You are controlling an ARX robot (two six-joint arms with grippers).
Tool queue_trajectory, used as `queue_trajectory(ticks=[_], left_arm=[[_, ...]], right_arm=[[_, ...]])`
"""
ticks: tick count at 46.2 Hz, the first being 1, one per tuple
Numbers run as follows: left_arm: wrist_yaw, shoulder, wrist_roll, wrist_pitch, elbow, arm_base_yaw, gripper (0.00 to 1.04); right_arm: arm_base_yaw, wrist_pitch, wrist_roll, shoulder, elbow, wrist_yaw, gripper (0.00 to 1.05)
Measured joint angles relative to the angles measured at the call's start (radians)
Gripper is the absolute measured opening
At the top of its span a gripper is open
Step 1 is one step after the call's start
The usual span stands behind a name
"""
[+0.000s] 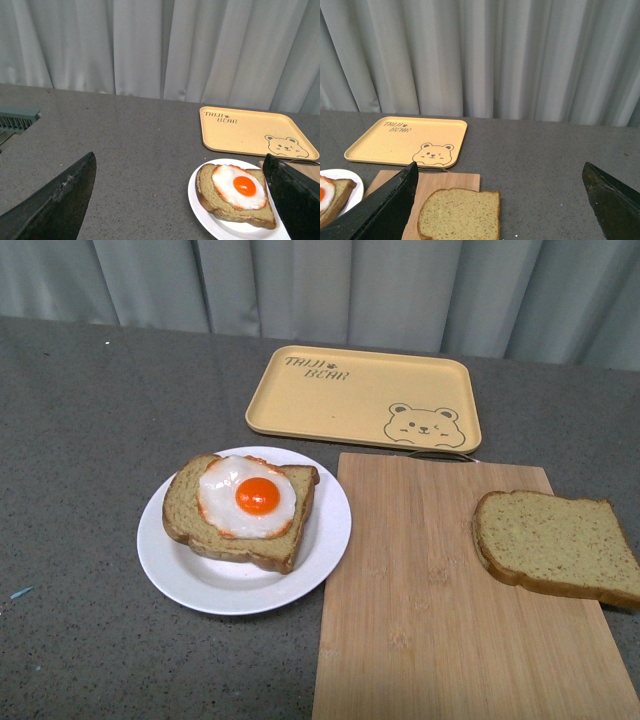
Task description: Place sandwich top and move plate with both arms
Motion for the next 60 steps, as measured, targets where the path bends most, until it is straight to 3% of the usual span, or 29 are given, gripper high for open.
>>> queue_trajectory(ticks=[60], left_arm=[[0.000, 0.000, 0.000, 0.000, 0.000, 0.000, 0.98]], right_arm=[[0.000, 0.000, 0.000, 0.000, 0.000, 0.000, 0.95]])
